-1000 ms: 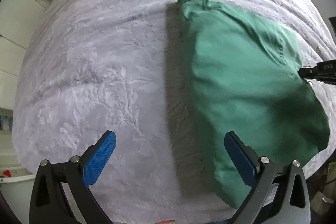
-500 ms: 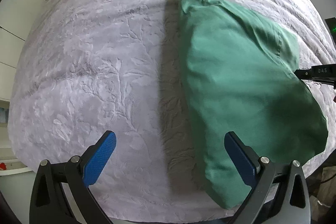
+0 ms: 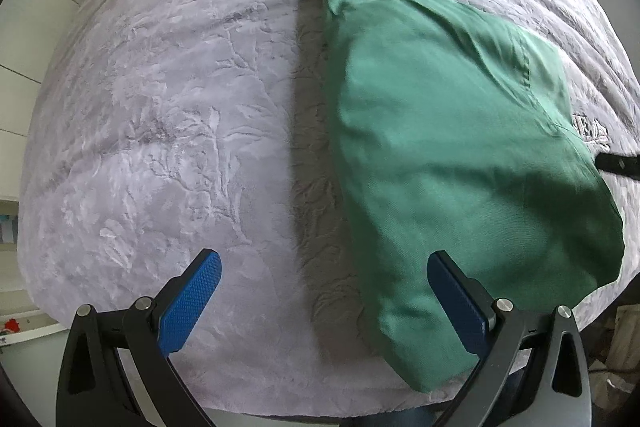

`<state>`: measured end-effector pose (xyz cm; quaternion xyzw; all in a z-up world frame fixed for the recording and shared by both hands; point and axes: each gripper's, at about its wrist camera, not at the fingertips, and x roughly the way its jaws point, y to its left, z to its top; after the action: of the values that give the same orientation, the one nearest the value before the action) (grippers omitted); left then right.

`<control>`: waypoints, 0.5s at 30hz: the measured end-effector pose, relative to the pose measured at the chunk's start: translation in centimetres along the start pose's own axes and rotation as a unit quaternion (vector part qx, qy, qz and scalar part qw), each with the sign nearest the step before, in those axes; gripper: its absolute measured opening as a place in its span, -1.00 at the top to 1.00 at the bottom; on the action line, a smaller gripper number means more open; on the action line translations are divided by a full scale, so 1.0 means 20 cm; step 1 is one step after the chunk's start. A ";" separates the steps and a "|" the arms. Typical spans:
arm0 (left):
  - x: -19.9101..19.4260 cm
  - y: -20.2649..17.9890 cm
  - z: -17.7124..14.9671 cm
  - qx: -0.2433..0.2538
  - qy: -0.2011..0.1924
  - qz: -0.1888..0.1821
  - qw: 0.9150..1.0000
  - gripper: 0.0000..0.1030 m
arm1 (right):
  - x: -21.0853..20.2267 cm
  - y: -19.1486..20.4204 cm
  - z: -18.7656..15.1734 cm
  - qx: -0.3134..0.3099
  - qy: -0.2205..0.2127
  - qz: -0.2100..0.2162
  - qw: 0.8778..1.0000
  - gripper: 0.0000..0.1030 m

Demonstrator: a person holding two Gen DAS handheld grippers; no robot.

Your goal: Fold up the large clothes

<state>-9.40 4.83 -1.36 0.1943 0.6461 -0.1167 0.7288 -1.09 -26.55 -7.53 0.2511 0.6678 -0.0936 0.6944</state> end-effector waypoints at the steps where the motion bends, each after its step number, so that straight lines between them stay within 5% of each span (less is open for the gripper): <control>1: 0.00 0.00 0.00 -0.002 0.003 0.002 1.000 -1.00 | -0.02 0.00 -0.03 0.000 0.002 -0.001 1.000 0.58; 3: -0.02 0.01 0.01 -0.006 0.004 0.010 1.000 -1.00 | -0.06 0.02 -0.07 -0.002 0.003 -0.008 1.000 0.16; 4: -0.03 0.01 0.02 -0.009 0.002 0.014 1.000 -1.00 | -0.08 0.04 -0.08 -0.005 0.001 -0.009 1.000 -0.36; 5: -0.04 0.01 0.03 -0.010 -0.001 0.016 1.000 -1.00 | -0.10 0.04 -0.09 -0.011 -0.003 -0.008 1.000 -0.62; 9: -0.10 -0.01 0.06 -0.015 -0.013 0.014 1.000 -1.00 | -0.23 0.16 -0.13 -0.049 -0.031 -0.015 0.998 -0.62; 13: -0.16 -0.04 0.08 -0.012 -0.027 0.011 0.999 -1.00 | -0.29 0.25 -0.14 -0.062 -0.055 -0.024 0.996 -0.99; 15: -0.18 -0.05 0.08 -0.011 -0.032 0.008 0.999 -1.00 | -0.31 0.28 -0.13 -0.062 -0.065 -0.029 0.996 -1.00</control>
<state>-8.79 3.01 2.21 0.1870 0.6222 -0.1100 0.7521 -1.32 -21.85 -0.12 0.1814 0.6329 -0.0886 0.7475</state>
